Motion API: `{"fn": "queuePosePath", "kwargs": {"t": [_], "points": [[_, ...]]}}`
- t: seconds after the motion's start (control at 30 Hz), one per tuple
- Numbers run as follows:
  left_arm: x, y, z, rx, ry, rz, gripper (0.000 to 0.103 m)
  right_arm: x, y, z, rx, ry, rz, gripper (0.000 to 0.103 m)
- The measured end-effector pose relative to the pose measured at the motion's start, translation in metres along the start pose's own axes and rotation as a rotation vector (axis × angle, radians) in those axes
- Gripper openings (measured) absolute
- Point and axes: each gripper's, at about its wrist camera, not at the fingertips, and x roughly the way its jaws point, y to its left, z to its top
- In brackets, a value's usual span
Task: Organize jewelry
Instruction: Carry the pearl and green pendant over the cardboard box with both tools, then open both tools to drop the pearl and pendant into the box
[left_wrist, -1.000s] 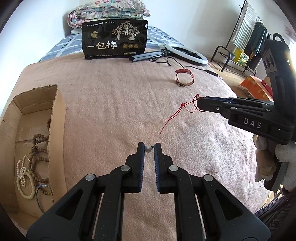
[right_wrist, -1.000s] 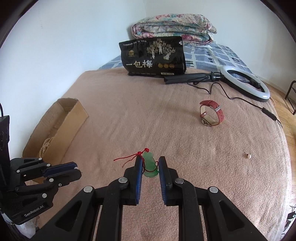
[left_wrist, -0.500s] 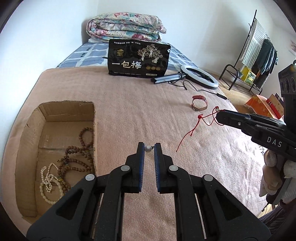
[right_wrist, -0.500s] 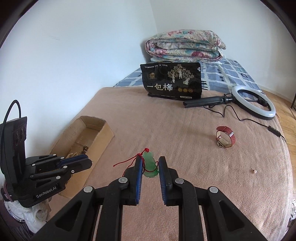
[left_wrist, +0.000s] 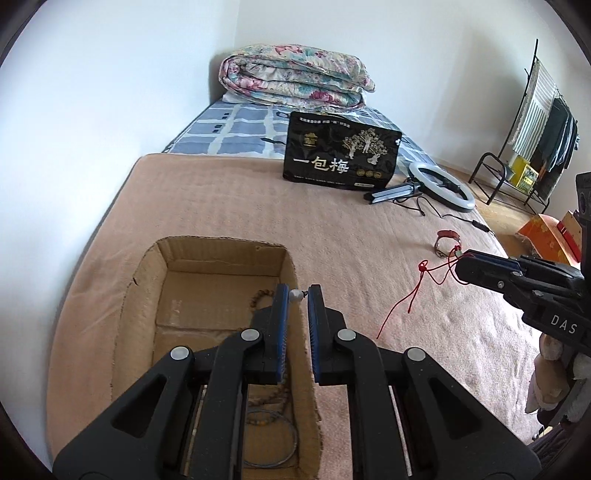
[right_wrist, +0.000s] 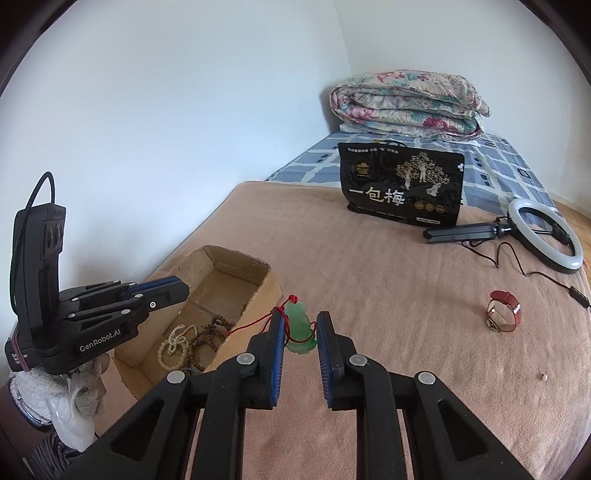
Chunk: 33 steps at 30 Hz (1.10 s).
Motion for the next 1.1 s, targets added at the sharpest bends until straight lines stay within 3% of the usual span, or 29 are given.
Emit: {"fn": "queuePosePath", "kwargs": {"t": [0.43, 1.1], "points": [[0.003, 0.074, -0.001, -0.124, 0.011, 0.038, 0.009, 0.052, 0.050, 0.027, -0.040, 0.020, 0.055, 0.016], [0.015, 0.093, -0.011, -0.148, 0.050, 0.054, 0.009, 0.118, 0.076, 0.029, -0.041, 0.109, 0.066, 0.016]]}}
